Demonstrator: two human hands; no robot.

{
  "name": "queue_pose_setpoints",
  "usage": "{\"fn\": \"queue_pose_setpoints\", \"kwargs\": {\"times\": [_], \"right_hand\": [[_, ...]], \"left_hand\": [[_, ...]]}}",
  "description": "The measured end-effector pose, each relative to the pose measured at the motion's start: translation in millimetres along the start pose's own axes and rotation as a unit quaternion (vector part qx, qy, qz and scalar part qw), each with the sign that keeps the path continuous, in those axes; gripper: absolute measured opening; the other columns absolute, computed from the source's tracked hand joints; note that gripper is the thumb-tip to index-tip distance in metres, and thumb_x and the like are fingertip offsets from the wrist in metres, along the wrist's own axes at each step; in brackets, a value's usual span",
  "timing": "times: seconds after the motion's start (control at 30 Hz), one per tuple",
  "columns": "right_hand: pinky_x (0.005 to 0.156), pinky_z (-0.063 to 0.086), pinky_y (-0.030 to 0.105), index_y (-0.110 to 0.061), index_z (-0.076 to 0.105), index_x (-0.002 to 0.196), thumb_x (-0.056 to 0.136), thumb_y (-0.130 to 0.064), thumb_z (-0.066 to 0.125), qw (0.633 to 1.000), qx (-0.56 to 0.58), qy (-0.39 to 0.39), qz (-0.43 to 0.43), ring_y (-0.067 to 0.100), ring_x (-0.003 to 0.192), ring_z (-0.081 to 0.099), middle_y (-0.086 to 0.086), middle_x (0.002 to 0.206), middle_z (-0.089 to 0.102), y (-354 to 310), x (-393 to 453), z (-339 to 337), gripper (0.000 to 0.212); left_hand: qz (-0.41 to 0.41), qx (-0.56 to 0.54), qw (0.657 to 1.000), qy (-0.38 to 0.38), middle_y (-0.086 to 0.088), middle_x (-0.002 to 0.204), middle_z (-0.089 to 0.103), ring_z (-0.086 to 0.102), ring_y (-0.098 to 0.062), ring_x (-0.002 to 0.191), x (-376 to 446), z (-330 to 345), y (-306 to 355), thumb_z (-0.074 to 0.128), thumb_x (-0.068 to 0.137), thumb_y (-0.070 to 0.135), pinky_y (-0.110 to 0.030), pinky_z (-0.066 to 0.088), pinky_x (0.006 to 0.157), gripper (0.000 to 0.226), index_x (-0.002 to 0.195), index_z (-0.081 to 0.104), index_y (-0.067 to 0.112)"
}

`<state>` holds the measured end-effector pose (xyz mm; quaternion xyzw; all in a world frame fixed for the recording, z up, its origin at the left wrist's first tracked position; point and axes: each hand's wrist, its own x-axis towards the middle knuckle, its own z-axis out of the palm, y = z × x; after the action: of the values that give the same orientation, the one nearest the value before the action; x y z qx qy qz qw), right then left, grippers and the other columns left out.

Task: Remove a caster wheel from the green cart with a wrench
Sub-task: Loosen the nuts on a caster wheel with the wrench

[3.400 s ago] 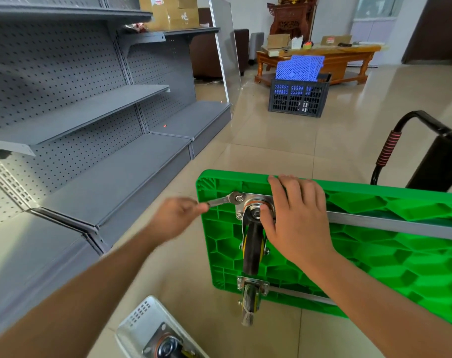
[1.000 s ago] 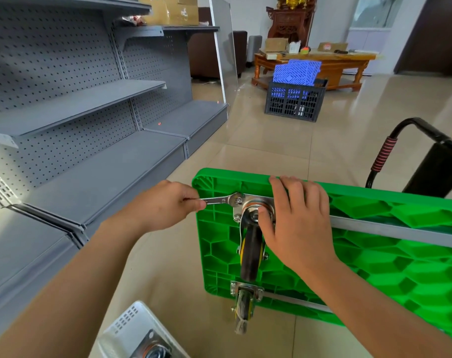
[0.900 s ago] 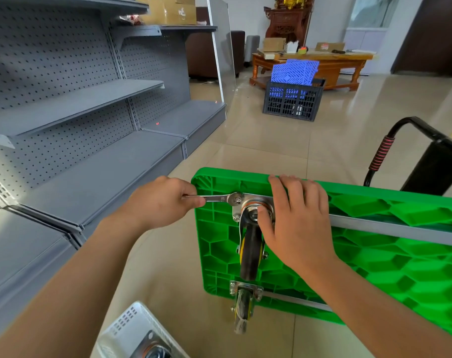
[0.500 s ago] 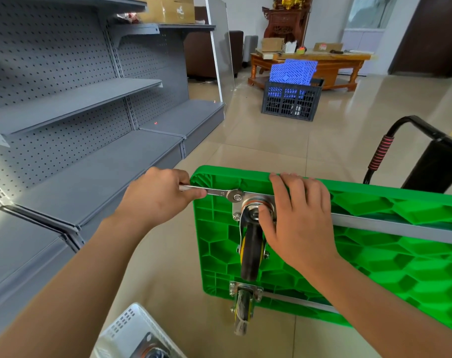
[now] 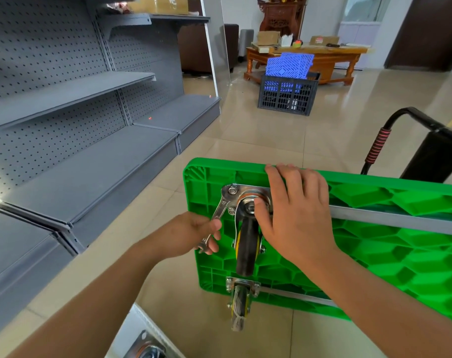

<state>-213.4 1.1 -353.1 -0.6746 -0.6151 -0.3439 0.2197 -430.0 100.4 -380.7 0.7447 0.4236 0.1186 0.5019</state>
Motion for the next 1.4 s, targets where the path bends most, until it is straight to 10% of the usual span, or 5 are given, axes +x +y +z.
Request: {"fn": "queue_pose_setpoints", "kwargs": {"times": [0.27,0.53,0.8,1.4], "right_hand": [[0.106,0.036,0.053,-0.005,0.054,0.139,0.099,-0.044,0.048,1.0,0.006,0.004,0.002,0.037,0.114,0.05,0.015,0.13,0.056,-1.0,0.7,-0.4,0.057],[0.106,0.035,0.053,-0.005,0.053,0.139,0.099,-0.046,0.045,1.0,0.004,0.0,0.002,0.037,0.115,0.048,0.015,0.13,0.056,-1.3,0.4,-2.1,0.058],[0.107,0.035,0.052,-0.005,0.053,0.14,0.099,-0.047,0.044,1.0,0.0,-0.008,0.003,0.036,0.116,0.048,0.015,0.13,0.056,-1.9,0.5,-4.3,0.059],[0.107,0.035,0.053,-0.005,0.053,0.14,0.097,-0.048,0.046,1.0,0.007,-0.009,0.006,0.037,0.117,0.048,0.015,0.131,0.055,-2.3,0.6,-3.2,0.061]], "left_hand": [[0.04,0.079,0.995,-0.047,-0.008,0.078,0.074,0.07,-0.02,0.069,-16.4,-32.3,18.8,0.054,0.104,0.028,-0.029,0.054,0.062,0.028,0.09,0.068,0.008],[0.051,0.313,0.935,0.16,0.012,0.056,0.064,0.05,-0.003,0.049,-23.2,-67.1,51.1,0.062,0.093,0.055,-0.027,0.042,0.057,0.039,0.067,0.067,0.025],[0.009,0.454,0.848,0.274,-0.002,0.098,0.065,0.062,-0.033,0.102,-30.8,-57.8,74.7,0.051,0.088,0.074,-0.04,0.051,0.082,0.042,0.101,0.068,0.038],[0.179,0.561,0.703,0.398,0.005,0.083,0.069,0.051,-0.029,0.097,-28.1,-47.4,93.2,0.07,0.084,0.056,-0.043,0.034,0.086,0.033,0.088,0.075,0.024]]}}
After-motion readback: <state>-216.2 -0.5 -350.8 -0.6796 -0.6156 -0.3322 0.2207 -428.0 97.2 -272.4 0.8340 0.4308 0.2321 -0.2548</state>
